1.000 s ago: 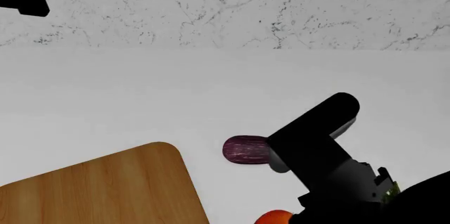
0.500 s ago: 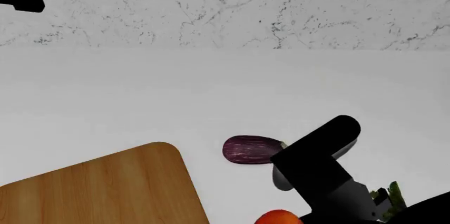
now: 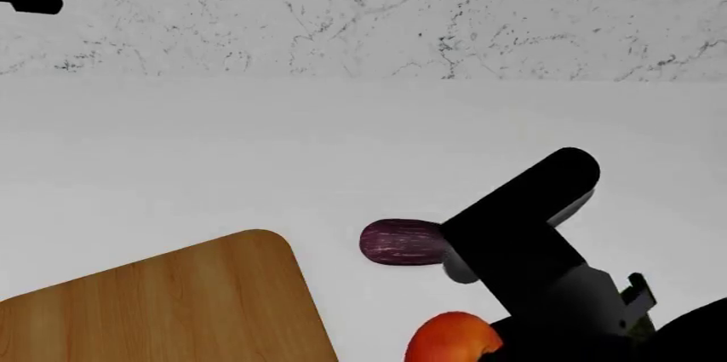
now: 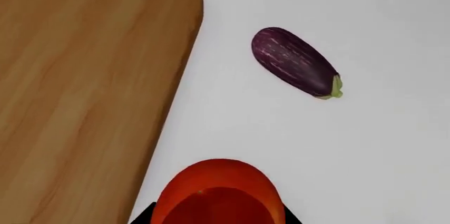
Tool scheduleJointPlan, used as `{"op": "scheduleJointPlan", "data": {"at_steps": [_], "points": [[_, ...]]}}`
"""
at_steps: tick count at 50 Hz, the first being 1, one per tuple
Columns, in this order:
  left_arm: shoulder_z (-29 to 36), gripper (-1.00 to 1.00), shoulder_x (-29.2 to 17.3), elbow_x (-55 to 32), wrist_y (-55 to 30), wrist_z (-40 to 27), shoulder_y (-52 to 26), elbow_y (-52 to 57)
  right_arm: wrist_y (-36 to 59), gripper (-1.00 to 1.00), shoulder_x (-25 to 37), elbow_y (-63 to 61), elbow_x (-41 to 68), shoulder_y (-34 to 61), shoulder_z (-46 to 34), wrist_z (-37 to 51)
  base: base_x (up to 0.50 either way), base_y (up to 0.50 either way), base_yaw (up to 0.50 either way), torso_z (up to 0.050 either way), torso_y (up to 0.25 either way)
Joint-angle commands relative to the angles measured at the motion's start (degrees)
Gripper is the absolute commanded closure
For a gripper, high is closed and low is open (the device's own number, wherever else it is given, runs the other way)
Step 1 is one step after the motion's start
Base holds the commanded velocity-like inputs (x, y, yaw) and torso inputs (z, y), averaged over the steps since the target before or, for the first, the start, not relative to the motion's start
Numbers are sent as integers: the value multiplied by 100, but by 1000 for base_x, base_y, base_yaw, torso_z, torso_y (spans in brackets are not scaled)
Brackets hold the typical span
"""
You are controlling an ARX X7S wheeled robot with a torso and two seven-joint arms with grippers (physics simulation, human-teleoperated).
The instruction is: Clear the non-vegetable object off the cutting board and place the vegetables onto it.
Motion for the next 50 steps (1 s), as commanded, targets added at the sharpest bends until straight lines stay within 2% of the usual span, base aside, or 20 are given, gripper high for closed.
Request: {"op": "scheduleJointPlan", "data": {"at_steps": [1, 14, 33, 50], "points": [[-22, -100, -7, -35, -11, -29, -6, 17, 100, 100, -143, -186, 426, 473, 142, 232, 0, 0, 0, 0, 0], [36, -100, -10, -35, 9, -26, -89, -2, -61, 100, -676, -466, 666, 518, 91, 403, 0, 0, 0, 0, 0], [20, -100, -57, -40, 99, -30, -1, -31, -234, 100, -2009, -288, 458, 500, 108, 81, 0, 0, 0, 0, 0], [12, -100, -79, -63, 115, -57, 13, -29, -324, 100, -2589, -164, 222, 421, 186, -222, 0, 0, 0, 0, 0]]}}
